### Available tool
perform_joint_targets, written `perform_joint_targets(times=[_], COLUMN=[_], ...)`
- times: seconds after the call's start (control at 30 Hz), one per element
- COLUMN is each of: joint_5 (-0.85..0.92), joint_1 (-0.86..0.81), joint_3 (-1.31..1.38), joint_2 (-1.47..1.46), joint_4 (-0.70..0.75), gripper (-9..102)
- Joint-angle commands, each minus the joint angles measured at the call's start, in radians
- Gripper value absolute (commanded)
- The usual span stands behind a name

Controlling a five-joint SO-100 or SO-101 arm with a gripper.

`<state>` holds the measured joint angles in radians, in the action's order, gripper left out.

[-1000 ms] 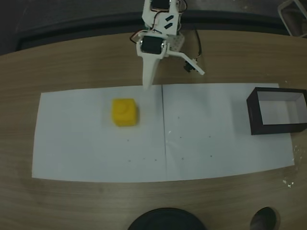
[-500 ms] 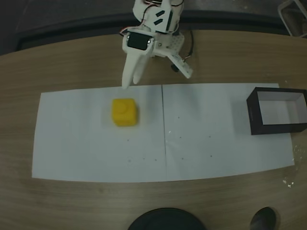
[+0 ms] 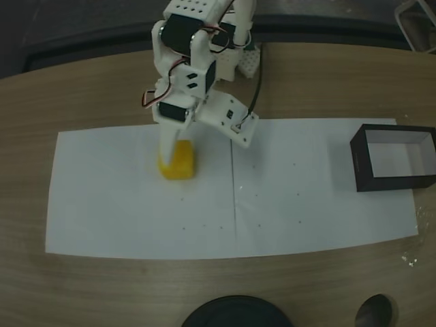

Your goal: Grab a yellow square and put it in the box.

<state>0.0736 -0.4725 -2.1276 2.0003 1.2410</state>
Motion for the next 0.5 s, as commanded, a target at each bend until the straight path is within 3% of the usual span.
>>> perform_joint_targets(times=[0.0,0.27,0.47], joint_5=[0.005,0.003,0.005], joint_1=[-0.002,-0.003,0.006], joint_3=[0.117,0.258,0.268], joint_2=[-0.118,-0.345,-0.410], joint_4=[-0.005,-0.005,-0.023], gripper=[36,35,9])
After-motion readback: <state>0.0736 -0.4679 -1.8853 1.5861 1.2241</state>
